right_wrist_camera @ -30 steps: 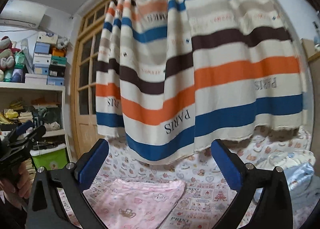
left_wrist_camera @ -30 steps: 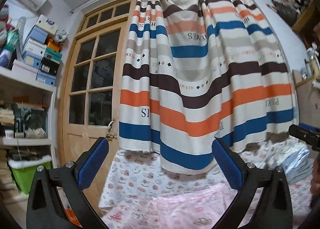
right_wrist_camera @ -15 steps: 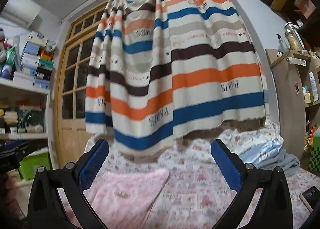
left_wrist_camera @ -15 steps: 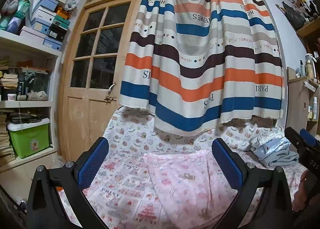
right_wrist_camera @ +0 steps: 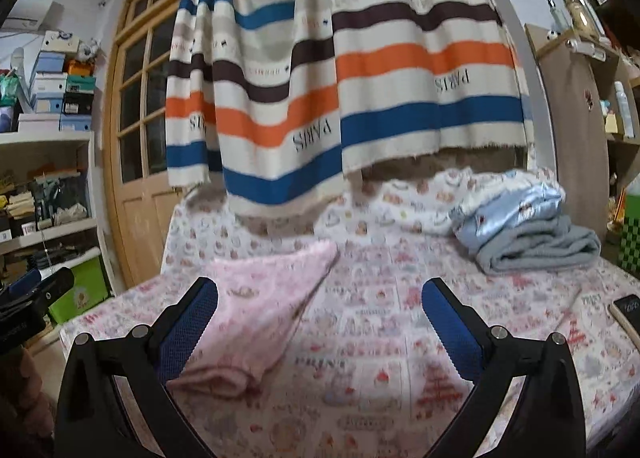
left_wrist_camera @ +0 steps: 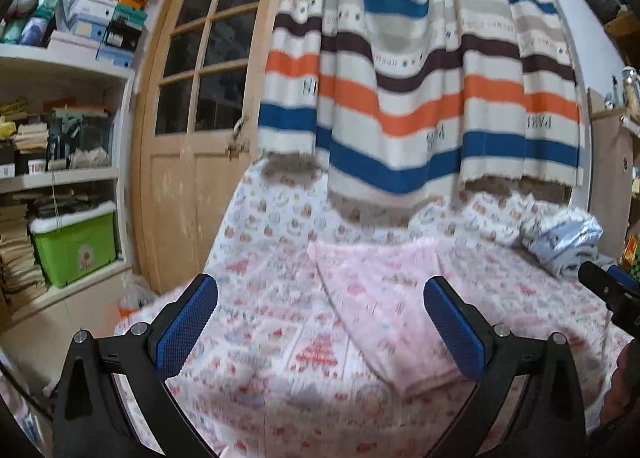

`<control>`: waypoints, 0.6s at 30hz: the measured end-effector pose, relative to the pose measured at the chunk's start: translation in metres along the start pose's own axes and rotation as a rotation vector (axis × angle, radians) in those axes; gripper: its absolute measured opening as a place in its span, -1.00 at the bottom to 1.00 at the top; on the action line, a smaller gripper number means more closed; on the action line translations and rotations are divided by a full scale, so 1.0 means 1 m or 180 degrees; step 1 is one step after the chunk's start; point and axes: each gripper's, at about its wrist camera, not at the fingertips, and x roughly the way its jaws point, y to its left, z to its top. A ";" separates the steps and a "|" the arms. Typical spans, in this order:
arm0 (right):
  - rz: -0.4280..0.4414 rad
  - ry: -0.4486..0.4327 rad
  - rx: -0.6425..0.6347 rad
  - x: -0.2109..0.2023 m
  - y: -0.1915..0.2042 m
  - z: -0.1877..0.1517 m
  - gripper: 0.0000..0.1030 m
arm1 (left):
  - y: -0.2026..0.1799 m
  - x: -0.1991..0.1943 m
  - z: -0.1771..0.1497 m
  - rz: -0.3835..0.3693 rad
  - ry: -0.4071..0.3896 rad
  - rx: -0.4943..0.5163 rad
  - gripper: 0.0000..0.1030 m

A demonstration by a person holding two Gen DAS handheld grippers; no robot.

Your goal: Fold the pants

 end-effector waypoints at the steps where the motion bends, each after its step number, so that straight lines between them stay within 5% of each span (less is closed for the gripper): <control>1: -0.0018 0.0062 0.0064 0.004 -0.001 -0.004 0.98 | 0.003 0.003 -0.004 -0.0023 0.0066 -0.0039 0.99; 11: 0.0620 0.0655 0.0262 0.049 0.019 -0.034 0.61 | 0.005 0.003 -0.022 0.0044 0.0112 -0.0039 0.99; 18: 0.0587 0.0872 0.0254 0.076 0.041 -0.052 0.52 | 0.001 -0.003 -0.027 0.0141 0.0005 0.0077 0.99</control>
